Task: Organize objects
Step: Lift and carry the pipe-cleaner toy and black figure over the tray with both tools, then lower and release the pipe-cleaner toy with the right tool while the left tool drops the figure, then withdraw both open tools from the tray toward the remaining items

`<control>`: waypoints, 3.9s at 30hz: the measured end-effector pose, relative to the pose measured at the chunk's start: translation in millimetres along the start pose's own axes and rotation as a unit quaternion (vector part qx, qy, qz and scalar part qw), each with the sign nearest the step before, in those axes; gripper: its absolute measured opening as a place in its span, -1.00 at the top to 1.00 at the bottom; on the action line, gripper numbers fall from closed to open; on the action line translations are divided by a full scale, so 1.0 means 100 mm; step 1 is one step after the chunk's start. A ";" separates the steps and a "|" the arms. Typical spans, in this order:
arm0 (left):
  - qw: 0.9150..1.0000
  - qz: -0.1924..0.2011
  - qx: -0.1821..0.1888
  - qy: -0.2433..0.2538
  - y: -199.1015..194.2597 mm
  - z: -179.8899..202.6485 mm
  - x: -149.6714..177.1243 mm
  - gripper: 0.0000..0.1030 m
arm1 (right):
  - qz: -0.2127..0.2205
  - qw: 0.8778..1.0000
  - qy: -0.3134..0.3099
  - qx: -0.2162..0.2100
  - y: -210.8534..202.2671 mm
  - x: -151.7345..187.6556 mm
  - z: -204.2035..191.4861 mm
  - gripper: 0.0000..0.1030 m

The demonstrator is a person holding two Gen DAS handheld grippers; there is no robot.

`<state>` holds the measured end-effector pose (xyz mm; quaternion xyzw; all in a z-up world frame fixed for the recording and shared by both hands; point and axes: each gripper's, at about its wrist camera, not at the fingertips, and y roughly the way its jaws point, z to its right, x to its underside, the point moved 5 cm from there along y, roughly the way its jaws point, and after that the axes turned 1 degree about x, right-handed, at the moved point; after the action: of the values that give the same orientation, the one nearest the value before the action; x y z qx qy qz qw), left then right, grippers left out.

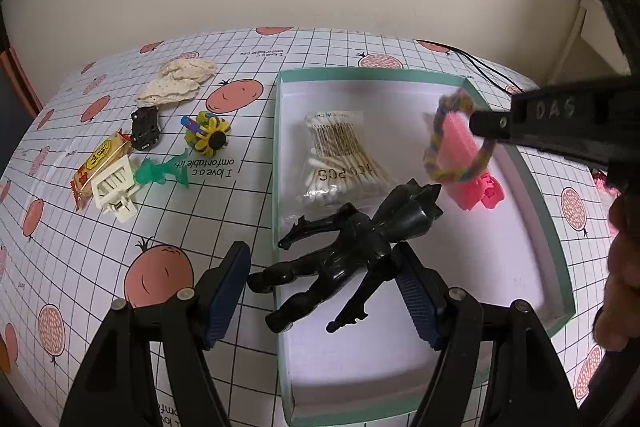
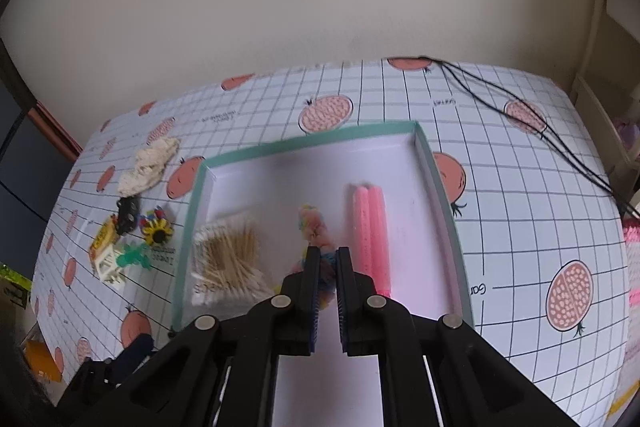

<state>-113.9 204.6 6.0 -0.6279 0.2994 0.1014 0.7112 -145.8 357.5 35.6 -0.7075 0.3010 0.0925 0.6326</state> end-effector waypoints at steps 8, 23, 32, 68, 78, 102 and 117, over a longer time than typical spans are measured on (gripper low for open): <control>0.999 0.004 0.005 0.041 -0.01 0.21 -0.01 0.06 | -0.015 1.000 0.010 0.004 0.10 0.06 0.09 0.84; 0.997 -0.016 0.081 0.007 -0.02 0.17 -0.02 0.09 | -0.045 0.999 0.003 0.010 0.22 0.14 0.08 0.80; 0.996 0.004 0.093 -0.013 -0.17 0.02 -0.12 0.08 | -0.040 0.999 -0.004 0.009 0.14 0.11 0.03 0.52; 0.976 0.020 0.019 -0.215 -0.19 -1.69 -0.09 -0.58 | -0.015 0.999 -0.028 0.035 0.08 0.09 -0.17 -0.49; 0.967 0.048 -0.005 -0.251 -0.26 -2.09 -0.09 -1.00 | -0.004 0.999 -0.039 0.027 0.10 0.08 -0.39 -1.00; 0.954 0.065 -0.018 -0.294 -0.23 -2.84 -0.08 -1.00 | 0.015 0.995 -0.090 -0.026 0.19 -0.06 -1.42 -1.00; 0.971 0.063 -0.001 -0.233 -0.05 -2.83 -0.22 -1.00 | 0.005 0.990 -0.129 -0.052 0.49 0.03 -2.02 -0.84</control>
<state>-213.2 -61.5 13.0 -0.5675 0.1644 0.2895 0.7530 -220.6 163.6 30.2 -0.7200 0.2152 0.2021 0.6280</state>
